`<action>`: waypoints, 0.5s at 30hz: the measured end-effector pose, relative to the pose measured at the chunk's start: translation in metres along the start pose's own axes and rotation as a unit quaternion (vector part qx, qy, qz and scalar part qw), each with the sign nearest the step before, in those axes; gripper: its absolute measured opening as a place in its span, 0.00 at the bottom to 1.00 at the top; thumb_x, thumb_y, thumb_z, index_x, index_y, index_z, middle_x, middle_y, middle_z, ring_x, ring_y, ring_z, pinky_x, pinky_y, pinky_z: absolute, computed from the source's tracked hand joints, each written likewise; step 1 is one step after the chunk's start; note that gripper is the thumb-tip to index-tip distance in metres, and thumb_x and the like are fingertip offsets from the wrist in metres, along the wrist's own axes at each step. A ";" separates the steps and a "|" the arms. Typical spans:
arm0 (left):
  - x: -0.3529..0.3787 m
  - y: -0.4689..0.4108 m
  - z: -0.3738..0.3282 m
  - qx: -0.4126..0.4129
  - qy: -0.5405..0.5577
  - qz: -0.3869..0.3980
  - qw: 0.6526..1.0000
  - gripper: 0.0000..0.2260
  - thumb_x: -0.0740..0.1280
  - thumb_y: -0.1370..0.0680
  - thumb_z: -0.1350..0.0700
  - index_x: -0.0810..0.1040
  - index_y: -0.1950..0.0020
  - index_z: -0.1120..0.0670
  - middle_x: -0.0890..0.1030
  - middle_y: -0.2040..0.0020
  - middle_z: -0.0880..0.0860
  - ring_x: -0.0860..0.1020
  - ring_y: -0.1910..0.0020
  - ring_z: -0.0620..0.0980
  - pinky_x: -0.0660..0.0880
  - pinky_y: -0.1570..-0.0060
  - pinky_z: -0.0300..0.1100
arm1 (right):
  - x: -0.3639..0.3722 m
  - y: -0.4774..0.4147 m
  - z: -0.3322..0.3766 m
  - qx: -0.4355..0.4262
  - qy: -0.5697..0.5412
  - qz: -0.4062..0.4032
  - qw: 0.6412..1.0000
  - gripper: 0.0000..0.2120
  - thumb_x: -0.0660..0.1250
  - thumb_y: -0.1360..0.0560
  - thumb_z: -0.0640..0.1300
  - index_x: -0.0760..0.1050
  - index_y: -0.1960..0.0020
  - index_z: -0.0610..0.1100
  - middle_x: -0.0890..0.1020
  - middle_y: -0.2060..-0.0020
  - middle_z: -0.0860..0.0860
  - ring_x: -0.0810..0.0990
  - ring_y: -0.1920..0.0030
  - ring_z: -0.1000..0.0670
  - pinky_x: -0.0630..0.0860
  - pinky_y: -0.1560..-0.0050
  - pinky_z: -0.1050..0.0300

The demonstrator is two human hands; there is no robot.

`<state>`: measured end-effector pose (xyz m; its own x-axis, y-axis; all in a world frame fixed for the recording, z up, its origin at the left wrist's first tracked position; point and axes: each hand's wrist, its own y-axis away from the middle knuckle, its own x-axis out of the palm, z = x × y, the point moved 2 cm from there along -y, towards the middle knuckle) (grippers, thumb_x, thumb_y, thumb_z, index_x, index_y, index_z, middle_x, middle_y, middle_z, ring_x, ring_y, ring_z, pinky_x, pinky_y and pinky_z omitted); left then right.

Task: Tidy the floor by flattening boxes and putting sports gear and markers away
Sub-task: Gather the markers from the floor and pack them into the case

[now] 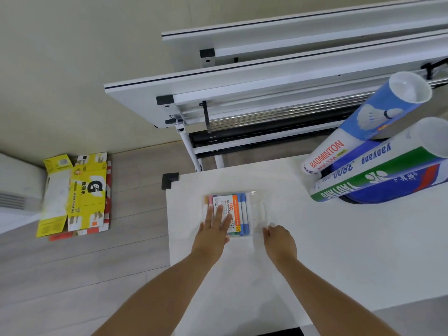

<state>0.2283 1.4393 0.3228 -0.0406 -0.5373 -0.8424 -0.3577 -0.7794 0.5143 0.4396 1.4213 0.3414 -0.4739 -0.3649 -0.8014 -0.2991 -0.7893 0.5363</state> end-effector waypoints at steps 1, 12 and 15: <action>0.000 0.002 0.008 -0.005 0.001 -0.002 1.000 0.33 0.57 0.15 0.49 0.36 0.20 0.47 0.29 0.22 0.53 0.30 0.24 0.59 0.53 0.24 0.55 | 0.000 -0.001 0.010 -0.009 0.010 0.006 1.000 0.19 0.52 0.18 0.52 0.77 0.47 0.42 0.79 0.54 0.48 0.80 0.50 0.46 0.71 0.54 0.58; -0.041 -0.007 0.111 -0.037 -0.015 0.035 0.999 0.33 0.59 0.17 0.47 0.42 0.19 0.47 0.34 0.20 0.52 0.34 0.22 0.59 0.67 0.29 0.56 | 0.017 -0.013 0.111 -0.064 0.010 0.107 0.992 0.22 0.56 0.19 0.52 0.68 0.31 0.41 0.73 0.35 0.44 0.73 0.35 0.44 0.70 0.37 0.54; -0.043 -0.010 0.125 -0.034 -0.017 0.035 0.999 0.33 0.59 0.17 0.46 0.42 0.19 0.46 0.35 0.20 0.51 0.35 0.22 0.58 0.68 0.30 0.57 | 0.014 -0.016 0.122 -0.057 0.022 0.127 0.990 0.23 0.56 0.19 0.51 0.65 0.28 0.41 0.71 0.32 0.44 0.71 0.32 0.44 0.69 0.35 0.54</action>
<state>0.1165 1.5108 0.3341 -0.0950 -0.5814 -0.8081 -0.2890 -0.7607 0.5813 0.3372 1.4890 0.3537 -0.4843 -0.5785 -0.6563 -0.0783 -0.7185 0.6911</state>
